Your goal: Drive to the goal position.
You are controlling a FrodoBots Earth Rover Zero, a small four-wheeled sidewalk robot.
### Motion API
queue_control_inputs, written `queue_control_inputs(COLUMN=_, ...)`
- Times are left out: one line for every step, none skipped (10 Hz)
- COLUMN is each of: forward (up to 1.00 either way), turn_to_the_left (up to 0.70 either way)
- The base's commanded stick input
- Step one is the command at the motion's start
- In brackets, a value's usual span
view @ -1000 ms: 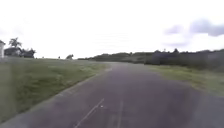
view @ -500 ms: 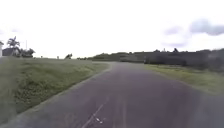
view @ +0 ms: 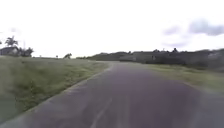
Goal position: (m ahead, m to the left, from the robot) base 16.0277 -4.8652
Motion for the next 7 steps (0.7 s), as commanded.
queue_control_inputs(forward=0.7, turn_to_the_left=0.02)
queue_control_inputs(forward=0.7, turn_to_the_left=0.02)
queue_control_inputs(forward=0.7, turn_to_the_left=0.02)
queue_control_inputs(forward=0.7, turn_to_the_left=0.02)
queue_control_inputs(forward=0.7, turn_to_the_left=0.02)
queue_control_inputs(forward=0.7, turn_to_the_left=0.02)
queue_control_inputs(forward=0.7, turn_to_the_left=0.02)
